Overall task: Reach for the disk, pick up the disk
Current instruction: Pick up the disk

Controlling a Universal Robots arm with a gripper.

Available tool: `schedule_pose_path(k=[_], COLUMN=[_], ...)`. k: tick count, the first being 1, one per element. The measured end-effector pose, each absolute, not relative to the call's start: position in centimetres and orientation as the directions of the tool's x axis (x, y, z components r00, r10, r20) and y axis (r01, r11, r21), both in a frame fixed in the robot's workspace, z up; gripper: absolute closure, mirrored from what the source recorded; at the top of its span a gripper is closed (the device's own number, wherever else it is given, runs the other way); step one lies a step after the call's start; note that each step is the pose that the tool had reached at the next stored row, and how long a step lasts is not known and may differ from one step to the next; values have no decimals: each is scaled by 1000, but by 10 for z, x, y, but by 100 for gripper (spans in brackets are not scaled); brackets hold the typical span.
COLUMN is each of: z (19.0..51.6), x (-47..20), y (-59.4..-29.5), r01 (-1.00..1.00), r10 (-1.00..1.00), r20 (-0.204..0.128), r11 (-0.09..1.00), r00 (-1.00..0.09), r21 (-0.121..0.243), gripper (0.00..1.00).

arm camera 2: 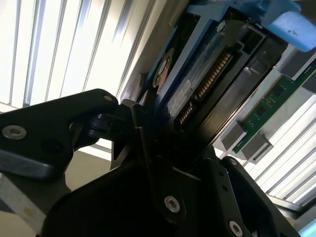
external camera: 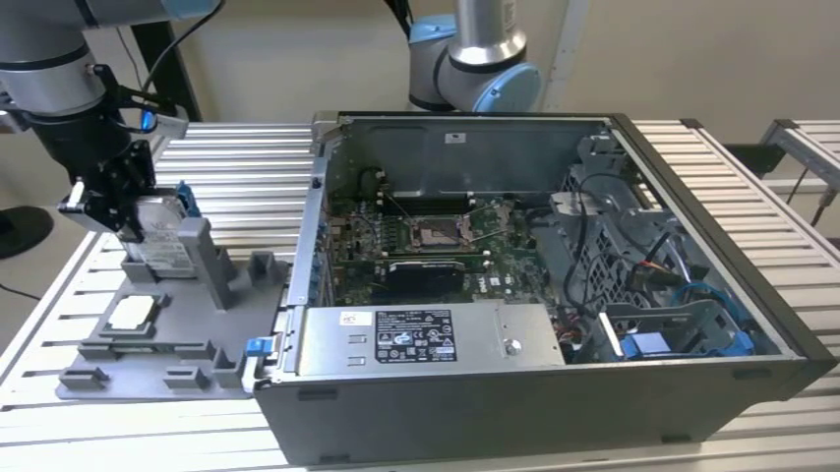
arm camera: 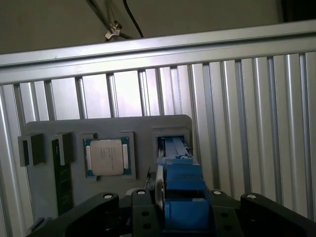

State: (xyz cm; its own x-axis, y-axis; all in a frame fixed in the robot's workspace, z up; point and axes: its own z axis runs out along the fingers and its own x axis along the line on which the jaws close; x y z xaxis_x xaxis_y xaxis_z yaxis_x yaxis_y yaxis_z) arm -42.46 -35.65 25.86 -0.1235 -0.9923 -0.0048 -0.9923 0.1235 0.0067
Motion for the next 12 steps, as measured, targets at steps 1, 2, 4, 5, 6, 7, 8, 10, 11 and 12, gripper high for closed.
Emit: schedule_pose_path(k=[1,2,4,5,6,7,8,10,11,12], z=[259,258,258,258,258,258,258,258,258,258], x=[-425,-425,-425,-425,-425,-425,-425,-425,-425,-425], y=[-356,-356,-356,-356,-356,-356,-356,-356,-356,-356], r01=[-992,-992,-992,-992,-992,-992,-992,-992,-992,-992], r10=[-992,-992,-992,-992,-992,-992,-992,-992,-992,-992], r20=[-5,-5,-5,-5,-5,-5,-5,-5,-5,-5], r11=[123,123,123,123,123,123,123,124,123,123], r00=[-123,-123,-124,-123,-123,-124,-124,-124,-124,-124], r21=[7,7,7,7,7,7,7,7,7,7], gripper=[100,100,100,100,100,100,100,100,100,100])
